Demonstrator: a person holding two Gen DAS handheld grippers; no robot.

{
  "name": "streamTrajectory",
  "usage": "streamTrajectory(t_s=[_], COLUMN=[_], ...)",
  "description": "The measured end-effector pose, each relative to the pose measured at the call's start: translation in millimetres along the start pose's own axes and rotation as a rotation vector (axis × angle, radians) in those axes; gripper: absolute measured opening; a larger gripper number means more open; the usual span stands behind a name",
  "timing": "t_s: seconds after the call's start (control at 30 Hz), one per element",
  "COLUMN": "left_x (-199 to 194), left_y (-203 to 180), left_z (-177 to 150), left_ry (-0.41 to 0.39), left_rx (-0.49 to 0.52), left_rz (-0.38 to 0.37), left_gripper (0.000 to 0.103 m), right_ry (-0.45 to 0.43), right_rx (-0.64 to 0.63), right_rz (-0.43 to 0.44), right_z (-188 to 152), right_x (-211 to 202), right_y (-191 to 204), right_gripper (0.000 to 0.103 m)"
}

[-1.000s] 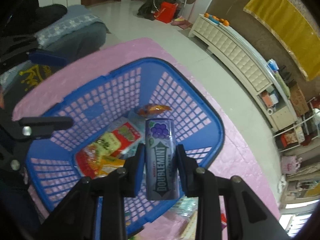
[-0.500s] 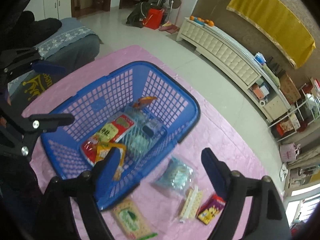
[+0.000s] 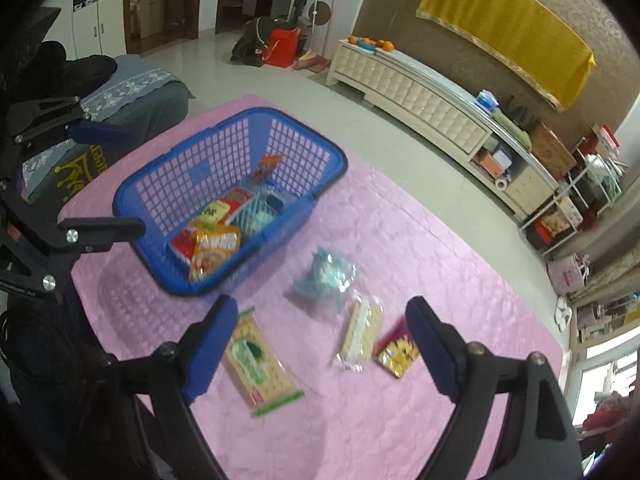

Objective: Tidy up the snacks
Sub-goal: 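Withdraw both tools from the basket back over the remaining snacks, then grasp the green-label cracker packet with the left tool while the right tool approaches the chip bag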

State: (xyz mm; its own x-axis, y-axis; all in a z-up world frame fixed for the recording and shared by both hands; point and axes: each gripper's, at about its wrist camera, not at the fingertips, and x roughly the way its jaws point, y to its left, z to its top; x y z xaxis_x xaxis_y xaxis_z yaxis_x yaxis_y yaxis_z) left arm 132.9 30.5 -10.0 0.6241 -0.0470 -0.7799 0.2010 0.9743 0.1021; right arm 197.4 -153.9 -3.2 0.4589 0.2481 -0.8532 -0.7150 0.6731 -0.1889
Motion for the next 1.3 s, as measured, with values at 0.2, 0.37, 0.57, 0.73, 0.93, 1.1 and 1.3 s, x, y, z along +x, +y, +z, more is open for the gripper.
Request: streamTrajectory(t_s=[0.2,0.37,0.57,0.73,0.93,1.1,1.3], left_x=[1.7,8.6,25.8,39.5,68.1,98.3,137.1], left_y=[-41.0,-68.1,-99.6,-125.6,-153.6,-166.9,-168.8], left_z=[-10.0,-21.8,-39.1,-49.4,-61.9,-62.9,-63.3], left_ry=[0.013,0.016,0.048,0.066,0.112,0.161,0.228], left_rx=[0.086,0.127,0.213,0.320,0.463,0.514,0.535], left_rz=[-0.007,-0.035,-0.053,-0.104,-0.129,-0.145,-0.141], left_gripper=[0.077,0.077,0.077,0.077,0.077,0.077,0.077], right_ry=[0.008,0.020,0.054,0.064,0.081,0.124,0.159], right_rx=[0.033,0.062,0.073,0.105,0.131,0.130,0.144], right_rz=[0.000,0.023,0.046,0.071,0.092,0.100,0.125], right_z=[-34.8,-63.3,-96.1,-118.2,-142.8,-158.9,-168.5], right_x=[-4.5,0.5,14.4,20.1,29.4,46.9,66.5], right_y=[-9.6,-16.6,-18.9,-23.7,-31.0,-35.5,-46.6], right_gripper=[0.089,0.089,0.089,0.089,0.089,0.089,0.089])
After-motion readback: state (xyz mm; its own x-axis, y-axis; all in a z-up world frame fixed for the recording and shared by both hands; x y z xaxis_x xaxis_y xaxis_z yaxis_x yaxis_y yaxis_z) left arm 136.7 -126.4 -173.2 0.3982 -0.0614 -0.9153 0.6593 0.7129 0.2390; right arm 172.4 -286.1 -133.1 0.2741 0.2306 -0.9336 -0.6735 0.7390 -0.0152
